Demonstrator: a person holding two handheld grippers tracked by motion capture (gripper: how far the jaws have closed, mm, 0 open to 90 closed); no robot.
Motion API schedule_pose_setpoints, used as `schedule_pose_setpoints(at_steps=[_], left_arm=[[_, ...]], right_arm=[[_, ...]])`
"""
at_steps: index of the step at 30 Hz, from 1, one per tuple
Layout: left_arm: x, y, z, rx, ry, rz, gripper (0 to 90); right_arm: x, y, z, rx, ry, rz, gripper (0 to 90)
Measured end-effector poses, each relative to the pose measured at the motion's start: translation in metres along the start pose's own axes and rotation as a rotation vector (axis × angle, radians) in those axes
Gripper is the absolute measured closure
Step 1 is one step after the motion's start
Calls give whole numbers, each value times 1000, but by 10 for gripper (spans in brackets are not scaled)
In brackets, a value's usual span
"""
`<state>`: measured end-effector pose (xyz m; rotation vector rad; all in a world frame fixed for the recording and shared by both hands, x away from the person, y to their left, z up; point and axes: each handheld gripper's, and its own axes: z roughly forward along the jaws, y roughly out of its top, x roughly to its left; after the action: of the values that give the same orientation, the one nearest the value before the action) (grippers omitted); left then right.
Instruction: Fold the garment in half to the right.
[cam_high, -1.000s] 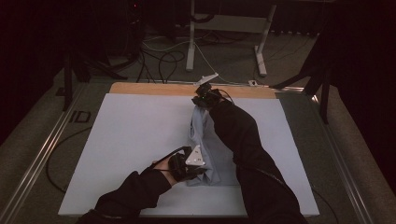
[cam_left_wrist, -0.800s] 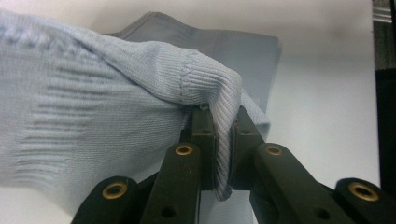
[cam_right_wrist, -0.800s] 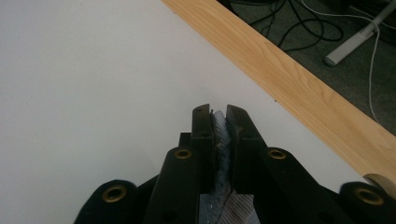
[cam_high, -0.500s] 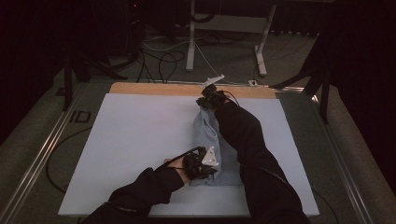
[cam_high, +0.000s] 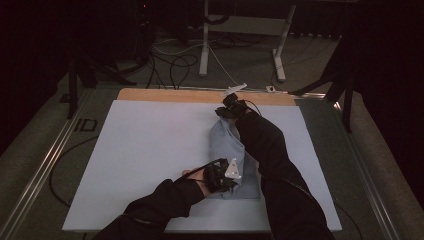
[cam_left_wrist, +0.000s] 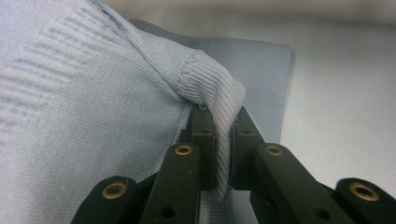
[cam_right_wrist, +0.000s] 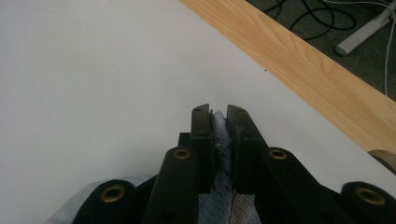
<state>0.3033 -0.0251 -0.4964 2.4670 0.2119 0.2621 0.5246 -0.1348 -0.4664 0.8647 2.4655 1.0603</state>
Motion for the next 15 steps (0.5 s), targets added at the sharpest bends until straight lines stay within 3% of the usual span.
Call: schedule_pose_setpoints(at_steps=[12,15], left_arm=[[3,4,10,8,-19,-27,850],[2,6,11,1,-30,-29,843]], right_arm=[[-8,-11,9,31,-14,-4,798],[-9,-15,8,32,-17,-1,691]])
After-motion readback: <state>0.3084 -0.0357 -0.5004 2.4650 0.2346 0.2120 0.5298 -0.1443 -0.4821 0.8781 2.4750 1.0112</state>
